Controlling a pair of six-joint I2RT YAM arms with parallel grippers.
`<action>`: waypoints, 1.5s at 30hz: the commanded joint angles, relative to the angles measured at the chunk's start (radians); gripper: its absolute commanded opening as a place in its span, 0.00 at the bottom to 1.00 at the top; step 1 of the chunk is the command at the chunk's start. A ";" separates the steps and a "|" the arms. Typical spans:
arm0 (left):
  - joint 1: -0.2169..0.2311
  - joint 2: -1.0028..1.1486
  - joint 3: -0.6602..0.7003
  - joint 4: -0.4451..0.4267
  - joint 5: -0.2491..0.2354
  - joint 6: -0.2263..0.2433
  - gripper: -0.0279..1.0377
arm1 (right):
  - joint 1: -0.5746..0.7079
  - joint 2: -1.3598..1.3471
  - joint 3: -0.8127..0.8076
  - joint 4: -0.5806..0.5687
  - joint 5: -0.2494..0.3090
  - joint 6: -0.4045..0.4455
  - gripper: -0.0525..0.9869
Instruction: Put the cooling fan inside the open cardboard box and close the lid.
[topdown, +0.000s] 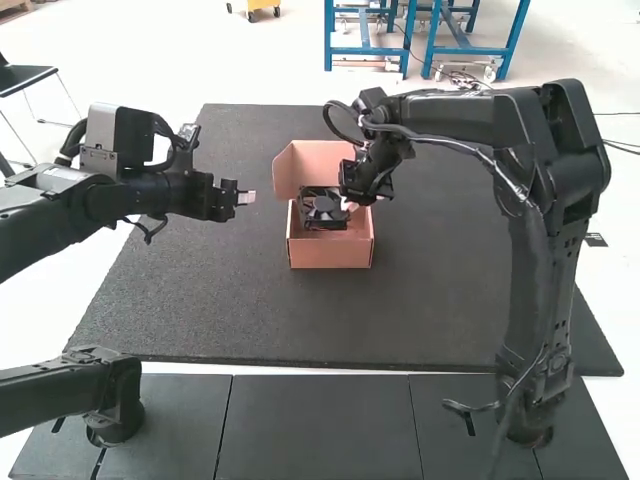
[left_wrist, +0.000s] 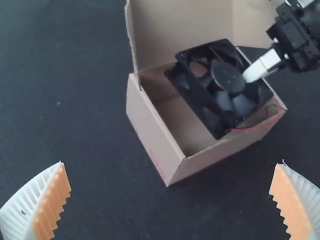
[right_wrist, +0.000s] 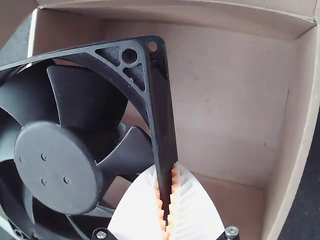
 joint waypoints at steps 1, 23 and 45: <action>-0.008 -0.020 0.006 -0.016 0.038 -0.004 0.91 | -0.003 0.014 0.030 0.004 0.001 -0.003 0.03; -0.034 -0.078 0.012 -0.113 0.051 0.016 0.91 | -0.027 0.063 0.031 0.004 0.036 -0.046 0.03; -0.035 -0.093 0.007 -0.113 0.051 -0.001 0.91 | -0.023 0.135 0.114 0.034 0.043 -0.047 0.03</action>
